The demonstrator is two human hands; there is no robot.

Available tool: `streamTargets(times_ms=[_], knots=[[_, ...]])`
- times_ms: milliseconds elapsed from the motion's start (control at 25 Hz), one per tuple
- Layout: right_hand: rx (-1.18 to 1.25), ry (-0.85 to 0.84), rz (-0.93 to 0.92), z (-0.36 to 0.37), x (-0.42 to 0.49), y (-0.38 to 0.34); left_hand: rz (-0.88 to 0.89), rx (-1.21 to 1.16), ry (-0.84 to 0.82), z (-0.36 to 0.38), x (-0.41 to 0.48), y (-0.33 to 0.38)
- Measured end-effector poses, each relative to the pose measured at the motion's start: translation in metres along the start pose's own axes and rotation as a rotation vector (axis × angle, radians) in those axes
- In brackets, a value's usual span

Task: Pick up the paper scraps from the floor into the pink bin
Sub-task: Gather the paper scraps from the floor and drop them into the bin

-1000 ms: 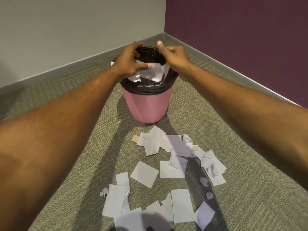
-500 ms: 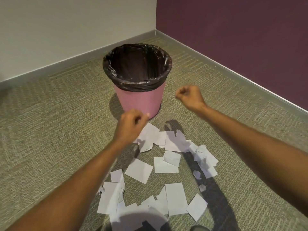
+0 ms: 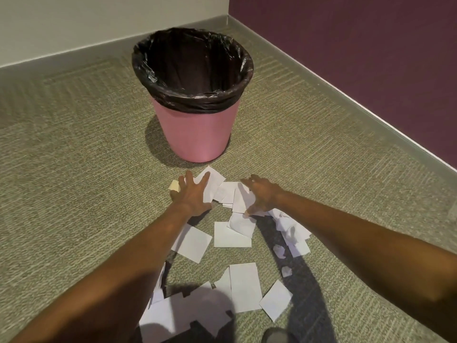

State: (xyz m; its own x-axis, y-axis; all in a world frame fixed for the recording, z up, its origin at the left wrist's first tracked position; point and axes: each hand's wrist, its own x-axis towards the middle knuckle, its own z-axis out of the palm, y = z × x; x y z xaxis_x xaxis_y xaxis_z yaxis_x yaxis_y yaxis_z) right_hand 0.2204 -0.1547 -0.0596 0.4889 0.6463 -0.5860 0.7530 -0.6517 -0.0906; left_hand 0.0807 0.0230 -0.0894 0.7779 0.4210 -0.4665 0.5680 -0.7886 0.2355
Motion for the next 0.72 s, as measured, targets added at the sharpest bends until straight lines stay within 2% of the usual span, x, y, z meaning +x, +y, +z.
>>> streamTargets(times_ms=[120,280,400,560,720], knots=[[-0.099,-0.056,-0.061,-0.002,0.012,-0.004,-0.033,0.008,-0.071,0.005,0.005,0.003],[-0.099,-0.072,-0.059,0.006,0.017,-0.011,-0.048,0.068,-0.106,0.008,0.005,0.013],[-0.075,0.004,-0.077,0.016,0.01,-0.02,0.0,0.115,-0.017,0.007,0.003,0.014],[-0.066,0.122,-0.145,0.024,-0.005,-0.031,0.112,0.296,0.091,0.006,-0.004,0.01],[-0.227,0.192,-0.256,0.029,-0.014,-0.033,0.199,0.357,0.185,0.007,-0.005,0.005]])
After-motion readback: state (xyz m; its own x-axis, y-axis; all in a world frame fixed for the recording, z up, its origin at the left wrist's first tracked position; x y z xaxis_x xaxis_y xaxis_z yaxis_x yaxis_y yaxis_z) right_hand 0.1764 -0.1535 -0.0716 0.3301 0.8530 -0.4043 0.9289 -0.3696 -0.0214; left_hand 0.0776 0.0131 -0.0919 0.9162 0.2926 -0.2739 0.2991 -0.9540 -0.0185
